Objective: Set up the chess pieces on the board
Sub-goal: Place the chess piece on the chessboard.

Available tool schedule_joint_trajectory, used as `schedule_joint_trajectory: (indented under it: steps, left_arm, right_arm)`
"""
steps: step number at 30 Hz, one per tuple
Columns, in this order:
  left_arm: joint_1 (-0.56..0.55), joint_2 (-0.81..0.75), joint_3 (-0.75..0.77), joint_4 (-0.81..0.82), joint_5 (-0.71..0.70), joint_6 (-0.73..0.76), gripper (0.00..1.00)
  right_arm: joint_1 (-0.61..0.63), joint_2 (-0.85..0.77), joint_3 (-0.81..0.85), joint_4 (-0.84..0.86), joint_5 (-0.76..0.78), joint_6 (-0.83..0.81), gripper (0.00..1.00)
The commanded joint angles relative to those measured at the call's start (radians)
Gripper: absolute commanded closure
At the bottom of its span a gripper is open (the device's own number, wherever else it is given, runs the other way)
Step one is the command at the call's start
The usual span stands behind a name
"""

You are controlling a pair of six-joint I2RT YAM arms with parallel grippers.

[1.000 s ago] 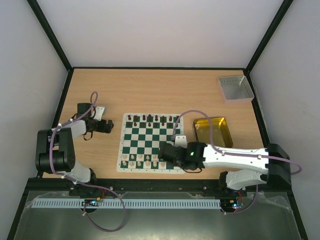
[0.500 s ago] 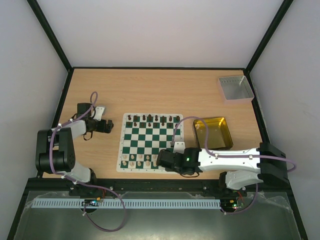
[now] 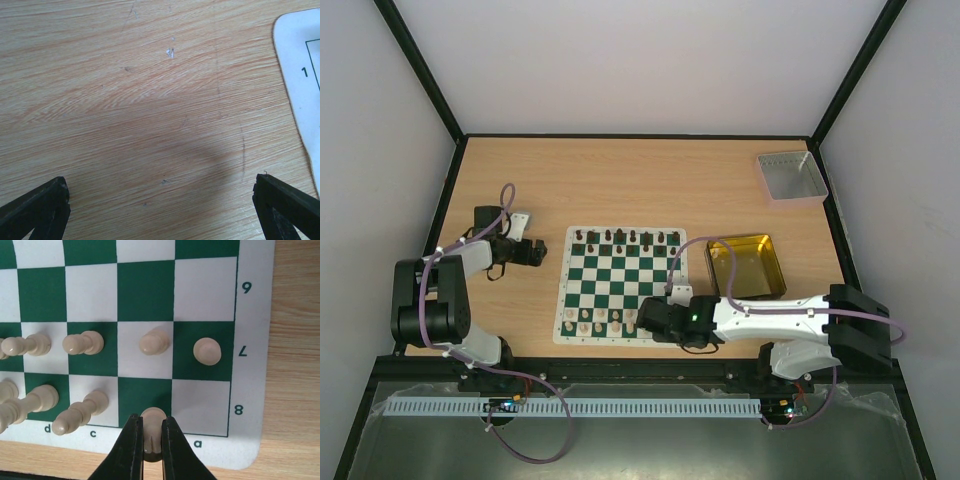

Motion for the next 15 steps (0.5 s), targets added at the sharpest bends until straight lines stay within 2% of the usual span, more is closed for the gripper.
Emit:
schedule_joint_trajectory:
  steps: [1, 15]
  left_arm:
    - [0.007, 0.011, 0.028, -0.016, 0.011, 0.002, 0.01]
    - [0.007, 0.016, 0.03, -0.017, 0.012, 0.002, 0.0]
  right_arm:
    - [-0.019, 0.004, -0.009, 0.03, 0.01, -0.017, 0.96]
    - [-0.04, 0.059, -0.008, 0.078, -0.016, -0.05, 0.95]
